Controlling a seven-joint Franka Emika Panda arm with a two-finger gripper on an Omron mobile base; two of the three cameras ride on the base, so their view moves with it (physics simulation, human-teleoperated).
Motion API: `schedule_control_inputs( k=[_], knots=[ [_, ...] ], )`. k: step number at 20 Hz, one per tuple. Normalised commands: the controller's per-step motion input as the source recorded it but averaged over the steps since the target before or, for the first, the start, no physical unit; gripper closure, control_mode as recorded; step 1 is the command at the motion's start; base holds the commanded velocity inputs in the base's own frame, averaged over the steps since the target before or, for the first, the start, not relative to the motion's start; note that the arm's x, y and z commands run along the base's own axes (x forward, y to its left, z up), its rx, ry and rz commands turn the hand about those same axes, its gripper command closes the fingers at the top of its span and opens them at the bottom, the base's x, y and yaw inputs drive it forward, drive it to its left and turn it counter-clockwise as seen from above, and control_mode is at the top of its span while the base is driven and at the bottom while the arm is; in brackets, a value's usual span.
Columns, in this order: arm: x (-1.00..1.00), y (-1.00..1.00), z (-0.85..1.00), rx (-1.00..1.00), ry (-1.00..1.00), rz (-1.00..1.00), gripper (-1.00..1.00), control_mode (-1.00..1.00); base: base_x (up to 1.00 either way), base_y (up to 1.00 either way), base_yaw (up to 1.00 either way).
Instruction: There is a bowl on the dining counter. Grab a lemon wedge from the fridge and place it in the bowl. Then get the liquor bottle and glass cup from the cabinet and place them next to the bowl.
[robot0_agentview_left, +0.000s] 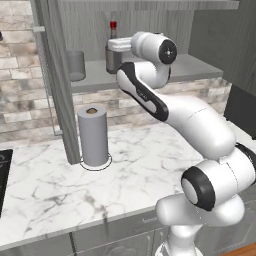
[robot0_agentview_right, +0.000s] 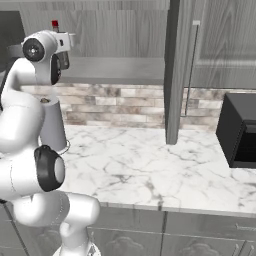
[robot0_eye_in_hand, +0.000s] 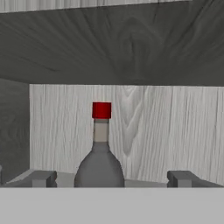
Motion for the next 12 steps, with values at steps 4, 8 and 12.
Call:
schedule_control_inputs(
  k=[4,8,12],
  knots=[
    [0.36,0.33,0.00,0.00,0.00,-0.01,-1.00,-1.00,0.00,0.00,0.00],
    [0.28,0.15,0.00,0.00,0.00,0.00,-1.00,-1.00,0.00,0.00,0.00],
    [0.20,0.01,0.00,0.00,0.00,0.00,-1.00,-1.00,0.00,0.00,0.00]
  ],
)
